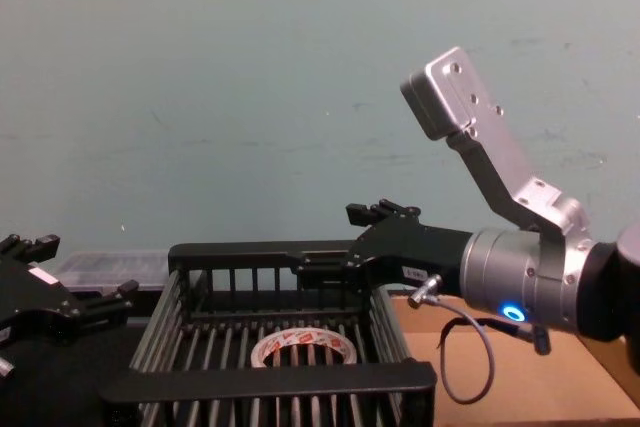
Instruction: Pick up the white tape and place it into the black box , Pick up the silver tape and place it into the brown box.
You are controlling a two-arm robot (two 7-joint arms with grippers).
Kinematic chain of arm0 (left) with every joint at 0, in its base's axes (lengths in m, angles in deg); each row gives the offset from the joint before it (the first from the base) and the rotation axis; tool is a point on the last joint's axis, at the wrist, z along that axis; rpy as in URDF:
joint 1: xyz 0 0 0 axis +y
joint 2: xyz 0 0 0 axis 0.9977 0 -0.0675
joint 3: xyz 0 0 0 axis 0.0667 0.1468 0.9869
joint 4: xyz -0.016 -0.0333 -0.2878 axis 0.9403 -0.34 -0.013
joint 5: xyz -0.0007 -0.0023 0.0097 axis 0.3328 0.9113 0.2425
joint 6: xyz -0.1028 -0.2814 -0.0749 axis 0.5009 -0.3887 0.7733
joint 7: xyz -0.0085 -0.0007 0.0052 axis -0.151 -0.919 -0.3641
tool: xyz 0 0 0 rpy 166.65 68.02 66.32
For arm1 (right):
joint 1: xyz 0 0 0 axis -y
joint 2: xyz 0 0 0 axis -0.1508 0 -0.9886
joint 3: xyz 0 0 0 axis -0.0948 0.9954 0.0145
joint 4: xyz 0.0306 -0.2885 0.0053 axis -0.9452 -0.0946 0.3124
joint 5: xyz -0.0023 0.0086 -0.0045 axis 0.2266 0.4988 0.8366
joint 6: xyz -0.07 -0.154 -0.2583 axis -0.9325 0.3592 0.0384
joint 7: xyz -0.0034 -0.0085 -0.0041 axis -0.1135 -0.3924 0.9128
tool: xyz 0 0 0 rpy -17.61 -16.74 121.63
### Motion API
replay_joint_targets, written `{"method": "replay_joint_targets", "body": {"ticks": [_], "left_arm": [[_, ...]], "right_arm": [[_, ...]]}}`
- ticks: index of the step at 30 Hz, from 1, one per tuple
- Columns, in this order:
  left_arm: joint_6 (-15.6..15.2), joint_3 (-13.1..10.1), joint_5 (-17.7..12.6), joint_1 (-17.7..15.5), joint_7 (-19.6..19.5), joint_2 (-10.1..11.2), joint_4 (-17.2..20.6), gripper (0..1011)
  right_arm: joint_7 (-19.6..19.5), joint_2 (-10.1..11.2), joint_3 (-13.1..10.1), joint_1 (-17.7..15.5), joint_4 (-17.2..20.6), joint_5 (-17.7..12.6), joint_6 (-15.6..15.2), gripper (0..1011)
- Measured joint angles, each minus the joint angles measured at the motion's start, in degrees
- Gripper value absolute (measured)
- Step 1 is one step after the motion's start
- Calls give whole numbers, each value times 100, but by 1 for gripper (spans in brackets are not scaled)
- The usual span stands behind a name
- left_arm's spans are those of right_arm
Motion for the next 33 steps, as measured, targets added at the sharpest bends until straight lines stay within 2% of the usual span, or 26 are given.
{"method": "replay_joint_targets", "body": {"ticks": [7, 16, 21, 24, 33], "left_arm": [[0, 0, 0, 0, 0, 0, 0, 1001], [0, 0, 0, 0, 0, 0, 0, 1001], [0, 0, 0, 0, 0, 0, 0, 1001], [0, 0, 0, 0, 0, 0, 0, 1001], [0, 0, 0, 0, 0, 0, 0, 1001]], "right_arm": [[70, 72, -94, -42, 90, -26, 0, 1002], [122, 329, -274, -292, 562, -140, -153, 1002], [134, 626, -443, -673, 1200, -290, -330, 1002], [133, 748, -518, -840, 1453, -359, -400, 1002], [5, 1266, -901, -1651, 2508, -684, -748, 1002]]}}
